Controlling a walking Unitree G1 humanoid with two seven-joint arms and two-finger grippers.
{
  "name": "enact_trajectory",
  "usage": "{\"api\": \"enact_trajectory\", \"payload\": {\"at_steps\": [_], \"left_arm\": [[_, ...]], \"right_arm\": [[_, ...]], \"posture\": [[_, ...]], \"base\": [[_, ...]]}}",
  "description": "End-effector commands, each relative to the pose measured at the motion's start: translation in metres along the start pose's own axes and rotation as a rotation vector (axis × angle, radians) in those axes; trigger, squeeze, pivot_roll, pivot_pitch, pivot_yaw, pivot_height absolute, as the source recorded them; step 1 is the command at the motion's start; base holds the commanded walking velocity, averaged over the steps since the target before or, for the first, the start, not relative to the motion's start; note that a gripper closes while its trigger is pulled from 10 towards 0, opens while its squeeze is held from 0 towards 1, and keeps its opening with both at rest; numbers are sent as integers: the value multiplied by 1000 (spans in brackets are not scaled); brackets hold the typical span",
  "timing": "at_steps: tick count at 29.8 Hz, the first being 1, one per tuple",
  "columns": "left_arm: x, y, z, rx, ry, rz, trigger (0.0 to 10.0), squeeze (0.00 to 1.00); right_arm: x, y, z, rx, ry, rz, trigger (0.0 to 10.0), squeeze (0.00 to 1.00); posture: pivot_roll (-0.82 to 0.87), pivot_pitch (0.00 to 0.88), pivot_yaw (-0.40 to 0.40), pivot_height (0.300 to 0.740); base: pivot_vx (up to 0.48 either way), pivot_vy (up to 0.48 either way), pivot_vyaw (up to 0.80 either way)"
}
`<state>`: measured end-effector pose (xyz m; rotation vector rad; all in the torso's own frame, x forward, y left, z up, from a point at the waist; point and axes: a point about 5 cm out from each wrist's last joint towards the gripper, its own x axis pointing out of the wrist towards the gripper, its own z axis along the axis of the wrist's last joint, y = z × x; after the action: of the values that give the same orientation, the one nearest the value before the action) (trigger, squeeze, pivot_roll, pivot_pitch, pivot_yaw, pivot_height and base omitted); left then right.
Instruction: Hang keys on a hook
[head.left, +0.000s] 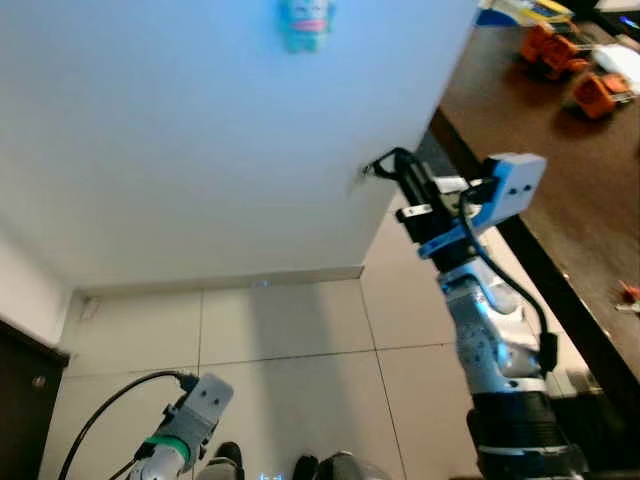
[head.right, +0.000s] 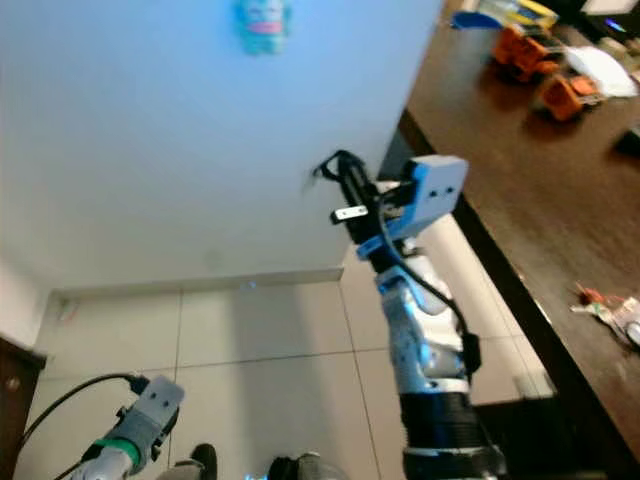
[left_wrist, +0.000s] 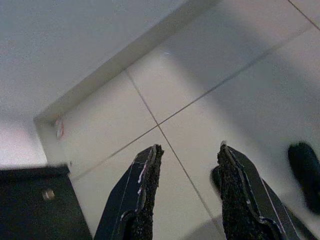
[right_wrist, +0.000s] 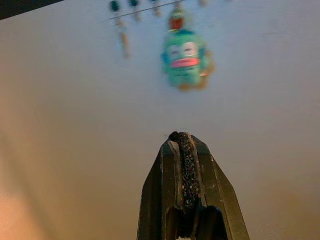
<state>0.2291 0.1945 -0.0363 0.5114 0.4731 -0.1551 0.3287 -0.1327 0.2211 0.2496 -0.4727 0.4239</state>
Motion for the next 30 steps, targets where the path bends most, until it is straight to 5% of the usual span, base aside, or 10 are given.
{"api": "enact_trajectory", "payload": {"at_steps": [1,6,30], "left_arm": [[-5,-2,-11,-18,43,0,10000,0],[-3,-2,-5,7,9,-3,10000,0],[-2,-2,-4,18,-1,-5,10000,0]], "right_arm": [[-1,3,-4,2,10,6,10000,0],[-1,3,-3,4,8,4,10000,0],[0,4,-3,9,1,10,10000,0]], "posture": [[-80,140,-70,740],[-83,139,-69,740],[-86,137,-66,740]], "base": [[0,0,800],[103,0,436],[471,0,0]]}}
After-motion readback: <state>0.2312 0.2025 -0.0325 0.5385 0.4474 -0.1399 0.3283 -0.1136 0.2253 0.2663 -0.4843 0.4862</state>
